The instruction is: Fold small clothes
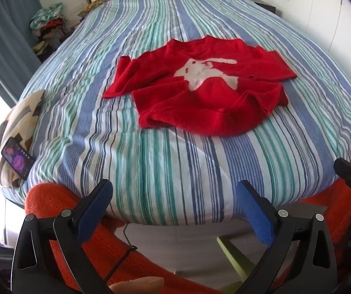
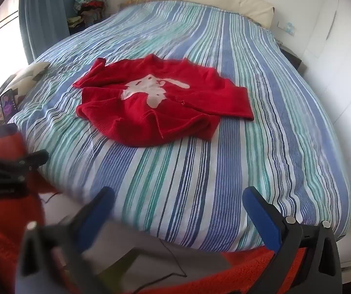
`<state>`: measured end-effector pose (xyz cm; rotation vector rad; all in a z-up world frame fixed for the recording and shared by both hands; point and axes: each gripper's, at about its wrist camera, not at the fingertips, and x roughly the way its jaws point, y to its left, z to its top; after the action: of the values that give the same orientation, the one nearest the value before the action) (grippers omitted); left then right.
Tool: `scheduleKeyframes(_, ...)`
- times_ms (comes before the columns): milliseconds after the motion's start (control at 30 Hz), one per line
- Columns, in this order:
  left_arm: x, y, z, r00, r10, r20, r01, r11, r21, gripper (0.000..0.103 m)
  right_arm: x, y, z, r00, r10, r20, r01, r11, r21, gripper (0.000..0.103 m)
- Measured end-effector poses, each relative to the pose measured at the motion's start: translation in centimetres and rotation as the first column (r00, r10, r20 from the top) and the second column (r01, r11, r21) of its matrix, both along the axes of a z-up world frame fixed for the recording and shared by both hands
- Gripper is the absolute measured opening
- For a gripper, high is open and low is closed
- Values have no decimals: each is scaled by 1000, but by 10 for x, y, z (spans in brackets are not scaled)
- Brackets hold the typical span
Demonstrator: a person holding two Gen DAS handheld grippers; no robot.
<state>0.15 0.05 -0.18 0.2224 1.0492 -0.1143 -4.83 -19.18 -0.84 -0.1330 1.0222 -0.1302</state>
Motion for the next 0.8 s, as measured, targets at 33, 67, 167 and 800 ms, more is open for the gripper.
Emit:
scheduleKeyframes(33, 1, 0, -1, 1000, 2, -2, -2, 1000, 2, 101, 0, 0, 0, 1000, 0, -1, 0, 1000, 2, 103)
scheduleKeyframes(67, 2, 1, -2, 1000, 4, -4, -4, 1000, 4, 101, 0, 0, 0, 1000, 0, -3, 0, 1000, 2, 103)
scheduleKeyframes(167, 2, 0, 0, 1000, -3, -8, 3, 1000, 4, 101, -1, 0, -4, 1000, 4, -5, -4, 1000, 0, 103)
scheduleKeyframes(800, -5, -5, -2, 1000, -21, 8, 21, 1000, 14, 102, 3, 4, -7, 1000, 14, -23, -13, 1000, 12, 103)
